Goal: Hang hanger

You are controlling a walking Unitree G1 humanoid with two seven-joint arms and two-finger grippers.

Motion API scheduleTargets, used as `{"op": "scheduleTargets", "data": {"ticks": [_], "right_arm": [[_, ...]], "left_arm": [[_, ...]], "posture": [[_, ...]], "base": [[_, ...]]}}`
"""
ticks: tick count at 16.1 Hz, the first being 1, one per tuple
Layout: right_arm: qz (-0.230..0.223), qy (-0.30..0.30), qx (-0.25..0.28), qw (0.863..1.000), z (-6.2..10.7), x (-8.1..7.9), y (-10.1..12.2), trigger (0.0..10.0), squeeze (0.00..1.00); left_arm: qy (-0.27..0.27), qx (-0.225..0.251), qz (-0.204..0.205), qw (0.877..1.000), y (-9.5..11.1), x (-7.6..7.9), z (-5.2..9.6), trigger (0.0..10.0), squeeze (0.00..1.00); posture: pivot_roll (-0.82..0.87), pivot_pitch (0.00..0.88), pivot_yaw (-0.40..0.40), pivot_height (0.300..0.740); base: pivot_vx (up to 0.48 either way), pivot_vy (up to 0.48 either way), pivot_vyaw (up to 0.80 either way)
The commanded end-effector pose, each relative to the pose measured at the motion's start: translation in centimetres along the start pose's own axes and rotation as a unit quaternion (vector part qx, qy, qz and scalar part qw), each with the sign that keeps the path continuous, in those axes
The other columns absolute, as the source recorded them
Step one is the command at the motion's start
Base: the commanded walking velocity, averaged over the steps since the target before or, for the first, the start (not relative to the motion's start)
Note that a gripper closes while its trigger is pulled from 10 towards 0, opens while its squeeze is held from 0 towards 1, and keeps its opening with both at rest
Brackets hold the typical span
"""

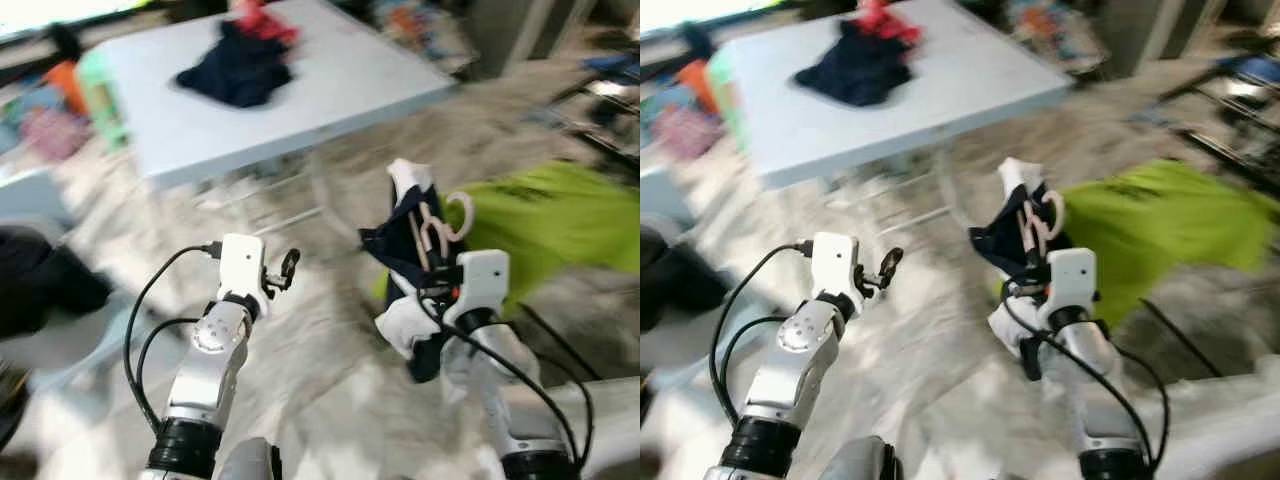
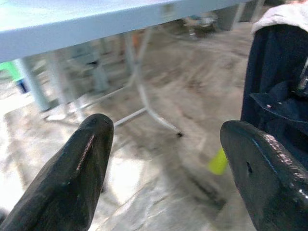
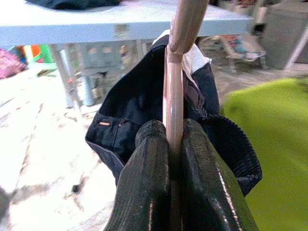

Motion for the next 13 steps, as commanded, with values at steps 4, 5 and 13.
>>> {"op": "scheduleTargets", "data": {"ticks": [4,5,13], "right_arm": [[-0.011,0.031,0.035,0.999,-0.1,-1.3,1.6,10.0,0.00],[-0.011,0.031,0.036,0.999,-0.1,-1.3,1.6,10.0,0.00],[0.023,0.140,0.043,0.989,-0.6,-4.5,3.6,10.0,0.00]], "left_arm": [[0.011,-0.004,-0.008,1.000,-0.2,-0.7,0.1,10.0,0.00],[0.009,-0.004,-0.010,1.000,-0.2,-0.7,0.1,10.0,0.00],[-0.077,0.013,-0.023,0.997,0.9,1.6,-1.6,10.0,0.00]], "posture": [[0.00,0.020,-0.018,0.740],[0.00,0.020,-0.018,0.740],[-0.03,0.028,0.000,0.740]], "base": [[0.000,0.165,0.80],[0.000,0.000,0.72],[0.000,0.000,0.00]]}}
Point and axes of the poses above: a point about 5 cm out from each wrist's last joint towards the gripper, its own z axis pointing back from the gripper into the wrist, its own y axis along the axis of the wrist's last joint, x = y × z, the point moved 3 cm from there along -z, pointing out of the wrist towards the gripper, and after that the axes turned 10 degrees about -z, right-handed, at the moved point
